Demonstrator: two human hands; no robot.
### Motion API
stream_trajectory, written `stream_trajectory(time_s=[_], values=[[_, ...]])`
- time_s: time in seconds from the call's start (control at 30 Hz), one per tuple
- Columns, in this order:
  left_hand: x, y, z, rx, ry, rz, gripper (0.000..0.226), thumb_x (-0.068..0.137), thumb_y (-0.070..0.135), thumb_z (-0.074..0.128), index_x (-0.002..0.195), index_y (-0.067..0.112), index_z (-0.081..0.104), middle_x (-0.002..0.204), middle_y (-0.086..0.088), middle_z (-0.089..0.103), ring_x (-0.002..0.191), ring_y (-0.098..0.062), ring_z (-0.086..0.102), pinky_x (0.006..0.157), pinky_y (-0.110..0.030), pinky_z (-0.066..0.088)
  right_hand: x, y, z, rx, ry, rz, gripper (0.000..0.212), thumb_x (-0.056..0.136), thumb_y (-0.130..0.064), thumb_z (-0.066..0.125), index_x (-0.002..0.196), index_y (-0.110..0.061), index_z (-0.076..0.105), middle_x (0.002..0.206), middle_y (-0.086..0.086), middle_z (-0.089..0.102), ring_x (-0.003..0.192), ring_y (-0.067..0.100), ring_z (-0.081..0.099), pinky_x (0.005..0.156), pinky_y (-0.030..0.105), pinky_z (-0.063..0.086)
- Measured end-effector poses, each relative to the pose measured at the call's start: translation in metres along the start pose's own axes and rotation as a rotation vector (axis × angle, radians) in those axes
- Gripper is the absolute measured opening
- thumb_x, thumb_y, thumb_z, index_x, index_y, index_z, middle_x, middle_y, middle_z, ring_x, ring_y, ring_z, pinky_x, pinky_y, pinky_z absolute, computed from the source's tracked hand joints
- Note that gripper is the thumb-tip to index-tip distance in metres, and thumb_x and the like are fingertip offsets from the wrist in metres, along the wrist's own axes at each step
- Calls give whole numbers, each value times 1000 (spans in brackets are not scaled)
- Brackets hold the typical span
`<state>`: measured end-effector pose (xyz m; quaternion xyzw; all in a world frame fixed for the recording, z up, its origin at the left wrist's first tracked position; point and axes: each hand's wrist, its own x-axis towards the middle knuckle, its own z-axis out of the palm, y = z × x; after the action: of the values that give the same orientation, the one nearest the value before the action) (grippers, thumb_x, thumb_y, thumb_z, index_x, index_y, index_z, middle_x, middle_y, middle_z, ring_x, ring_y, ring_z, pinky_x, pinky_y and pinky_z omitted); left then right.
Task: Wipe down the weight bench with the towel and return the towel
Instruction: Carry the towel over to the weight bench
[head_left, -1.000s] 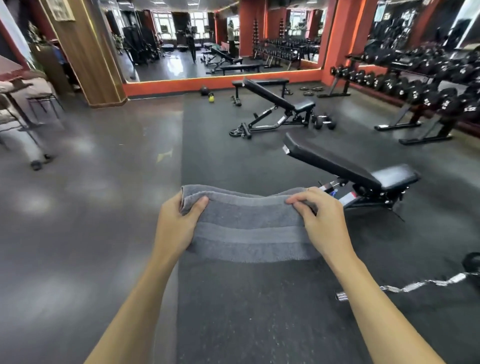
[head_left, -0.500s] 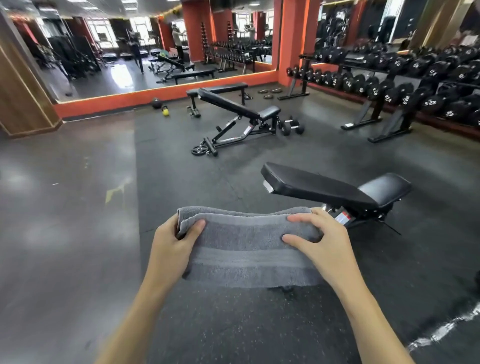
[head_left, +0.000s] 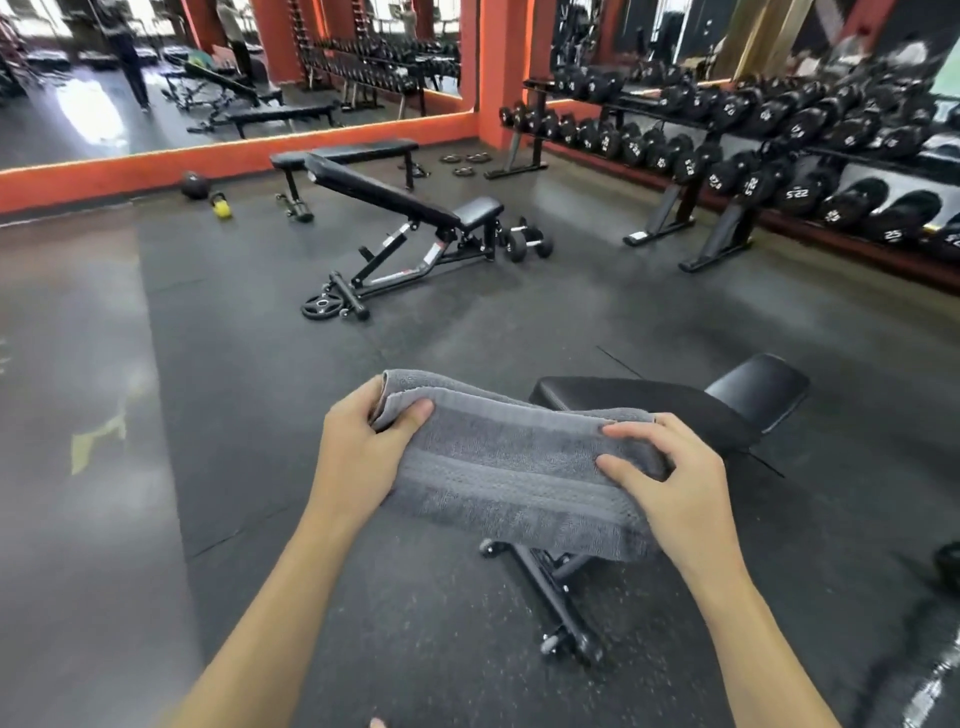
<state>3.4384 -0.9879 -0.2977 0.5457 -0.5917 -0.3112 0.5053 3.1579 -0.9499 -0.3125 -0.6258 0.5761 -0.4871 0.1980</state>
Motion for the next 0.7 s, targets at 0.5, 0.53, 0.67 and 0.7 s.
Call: stream_trajectory(time_s=[0.5, 0.53, 0.67, 0.7], values=[[362, -65, 71, 38, -475, 215, 9, 92, 19, 70, 88, 11, 71, 87, -7, 75, 78, -12, 62, 73, -31, 51, 198, 20, 127, -262, 507, 208, 18, 88, 0, 69, 93, -16, 75, 90, -4, 61, 87, 10, 60, 74, 10, 41], [380, -69, 94, 45, -530, 242, 9, 93, 18, 70, 87, 12, 70, 86, -6, 74, 77, -11, 61, 70, -26, 49, 208, 33, 125, -272, 570, 229, 20, 89, 2, 67, 93, -16, 75, 90, -3, 61, 86, 11, 60, 74, 11, 42], [424, -86, 152, 58, -637, 282, 16, 93, 19, 69, 82, 7, 65, 80, -9, 70, 70, -12, 58, 65, -26, 46, 231, 73, 128, -293, 654, 308, 23, 90, 4, 64, 92, -17, 74, 93, -3, 63, 85, 13, 62, 74, 24, 48], [442, -91, 172, 77, -688, 270, 19, 93, 19, 70, 82, 5, 63, 81, -13, 69, 69, -14, 57, 64, -27, 46, 244, 86, 130, -308, 680, 342, 25, 90, 5, 63, 92, -18, 74, 93, -4, 63, 85, 14, 62, 74, 25, 48]])
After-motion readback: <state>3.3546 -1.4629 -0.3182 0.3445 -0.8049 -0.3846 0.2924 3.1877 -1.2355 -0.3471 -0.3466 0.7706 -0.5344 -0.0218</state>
